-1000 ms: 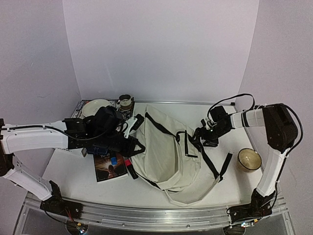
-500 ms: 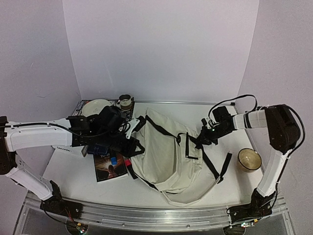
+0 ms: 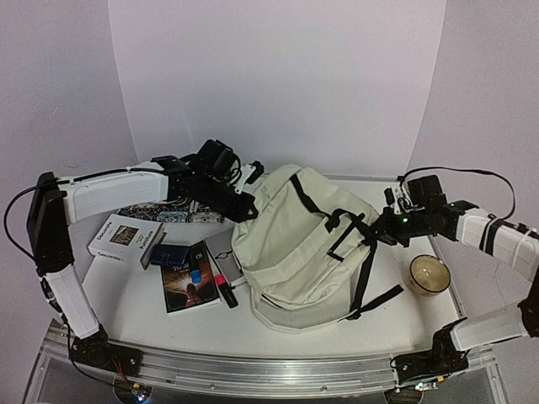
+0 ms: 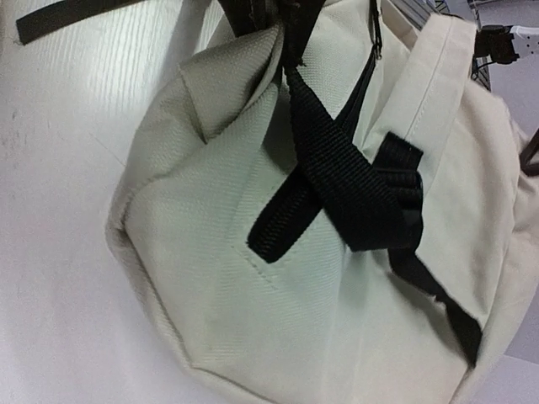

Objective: Pack the student bag
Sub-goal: Rotate the student bag at the center of the board.

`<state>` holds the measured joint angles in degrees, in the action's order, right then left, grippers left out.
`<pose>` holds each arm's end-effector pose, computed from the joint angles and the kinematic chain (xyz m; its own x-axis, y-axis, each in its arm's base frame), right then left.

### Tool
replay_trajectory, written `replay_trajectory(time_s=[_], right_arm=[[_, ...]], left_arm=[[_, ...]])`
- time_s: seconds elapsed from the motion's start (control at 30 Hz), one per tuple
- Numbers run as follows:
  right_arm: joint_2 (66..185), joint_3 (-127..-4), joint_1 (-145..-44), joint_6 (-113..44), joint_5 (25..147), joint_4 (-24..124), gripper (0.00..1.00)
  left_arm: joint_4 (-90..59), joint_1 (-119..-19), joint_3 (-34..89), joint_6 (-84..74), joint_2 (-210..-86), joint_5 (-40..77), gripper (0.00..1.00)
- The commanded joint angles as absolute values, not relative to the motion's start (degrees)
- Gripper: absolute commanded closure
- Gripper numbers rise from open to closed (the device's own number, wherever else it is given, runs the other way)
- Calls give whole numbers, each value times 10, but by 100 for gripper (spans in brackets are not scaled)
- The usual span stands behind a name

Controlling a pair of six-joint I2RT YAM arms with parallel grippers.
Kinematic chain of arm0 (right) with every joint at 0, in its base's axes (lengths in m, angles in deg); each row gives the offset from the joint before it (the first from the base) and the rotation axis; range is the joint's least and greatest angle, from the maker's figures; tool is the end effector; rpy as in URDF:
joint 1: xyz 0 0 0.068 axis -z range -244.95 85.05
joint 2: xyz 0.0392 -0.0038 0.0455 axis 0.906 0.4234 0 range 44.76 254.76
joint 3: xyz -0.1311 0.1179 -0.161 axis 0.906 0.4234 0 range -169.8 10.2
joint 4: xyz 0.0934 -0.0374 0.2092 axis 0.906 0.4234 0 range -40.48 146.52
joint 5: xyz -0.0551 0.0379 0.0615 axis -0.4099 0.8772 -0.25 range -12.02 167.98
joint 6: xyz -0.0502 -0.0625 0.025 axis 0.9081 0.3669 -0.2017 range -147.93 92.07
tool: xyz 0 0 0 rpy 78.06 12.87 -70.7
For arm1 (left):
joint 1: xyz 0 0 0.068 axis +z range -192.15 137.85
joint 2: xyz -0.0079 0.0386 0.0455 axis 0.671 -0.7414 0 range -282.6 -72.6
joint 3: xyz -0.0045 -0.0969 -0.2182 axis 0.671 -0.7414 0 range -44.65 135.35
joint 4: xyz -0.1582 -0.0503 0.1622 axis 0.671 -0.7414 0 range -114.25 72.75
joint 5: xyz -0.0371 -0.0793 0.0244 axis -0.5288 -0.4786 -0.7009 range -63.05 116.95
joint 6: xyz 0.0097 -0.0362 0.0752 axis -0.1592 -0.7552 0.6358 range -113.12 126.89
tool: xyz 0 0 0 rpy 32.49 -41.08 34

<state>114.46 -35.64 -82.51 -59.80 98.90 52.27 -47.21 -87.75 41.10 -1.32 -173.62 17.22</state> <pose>0.2664 0.1118 0.2325 -0.6722 0.3045 -0.6749 -0.2723 0.7459 0.6078 0.2630 -0.2863 0.2356 -0.6040 0.4158 -0.6799 0.7086 0.6707 -0.2192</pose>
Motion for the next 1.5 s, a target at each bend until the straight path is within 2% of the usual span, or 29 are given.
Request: replay_trajectory(time_s=[0.0, 0.23, 0.5, 0.57, 0.73, 0.8, 0.9, 1.03, 1.13, 1.33, 1.47], right_arm=[[1062, -304, -857, -658, 1009, 574, 100], [998, -231, -919, -708, 948, 588, 100], [1078, -227, -980, -713, 941, 561, 97], [1093, -237, -992, -714, 936, 563, 93], [1112, -279, -996, -681, 896, 634, 65], [1118, -303, -996, -662, 880, 670, 57], [1124, -338, -996, -635, 860, 714, 47], [1136, -375, -996, -608, 840, 743, 40], [1144, -393, -999, -592, 832, 761, 37], [1148, -391, -1007, -571, 795, 795, 29], [1131, -398, -1011, -560, 726, 834, 24]], left_arm=[[-424, -857, 529, 50, -1813, 199, 98], [-433, -842, 650, 90, -1926, 202, 96], [-433, -816, 708, 94, -2006, 208, 86], [-433, -813, 711, 90, -2005, 214, 79], [-433, -813, 696, 78, -1966, 230, 50], [-433, -813, 677, 73, -1941, 234, 36], [-434, -814, 630, 43, -1893, 233, 22], [-433, -834, 549, 2, -1820, 234, 15], [-433, -874, 487, -24, -1764, 279, 13], [-433, -976, 377, -102, -1670, 357, 10], [-433, -1033, 321, -162, -1632, 391, 10]])
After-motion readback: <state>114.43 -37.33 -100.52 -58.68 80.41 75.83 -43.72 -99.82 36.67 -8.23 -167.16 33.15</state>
